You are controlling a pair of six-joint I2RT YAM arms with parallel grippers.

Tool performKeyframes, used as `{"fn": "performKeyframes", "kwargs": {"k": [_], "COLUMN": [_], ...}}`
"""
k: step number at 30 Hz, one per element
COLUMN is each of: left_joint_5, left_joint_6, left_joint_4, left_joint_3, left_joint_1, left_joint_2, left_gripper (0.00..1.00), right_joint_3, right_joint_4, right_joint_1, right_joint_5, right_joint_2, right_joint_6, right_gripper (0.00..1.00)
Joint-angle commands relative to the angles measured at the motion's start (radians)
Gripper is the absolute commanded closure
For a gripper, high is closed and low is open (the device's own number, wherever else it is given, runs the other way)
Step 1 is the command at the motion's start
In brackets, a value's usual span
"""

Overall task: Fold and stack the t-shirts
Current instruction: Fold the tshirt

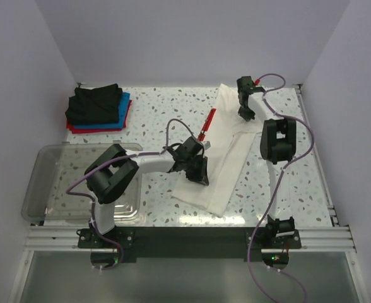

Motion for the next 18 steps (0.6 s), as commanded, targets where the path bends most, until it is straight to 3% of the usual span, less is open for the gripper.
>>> {"fn": "performKeyframes", "kwargs": {"k": [1, 5, 14, 18], "left_joint_5": [0.04, 0.062, 0.076, 0.034], "left_joint_6": [-0.057, -0.081, -0.051, 0.0], "left_joint_4": [0.066, 0.147, 0.223, 0.157], "left_joint_3": [0.056, 0.079, 0.186, 0.223], "left_joint_1": [-0.031, -0.062, -0.079, -0.062], "left_joint_2": [0.042, 0.064, 0.079, 0.022], "left_gripper": [0.79, 0.79, 0.78, 0.78], "right_joint_3": [0.113, 0.26, 0.271, 0.265], "right_joint_4": [0.098, 0.089, 0.199, 0.213], "right_joint_1": [0.039, 0.071, 0.099, 0.111], "right_joint_5": [-0.055, -0.1, -0.212, -0.206], "right_joint_2": [0.129, 0.215, 0.216, 0.136], "right_joint_6": [0.083, 0.093, 0.084, 0.06], "right_gripper": [1.0, 1.0, 1.0, 0.9]}}
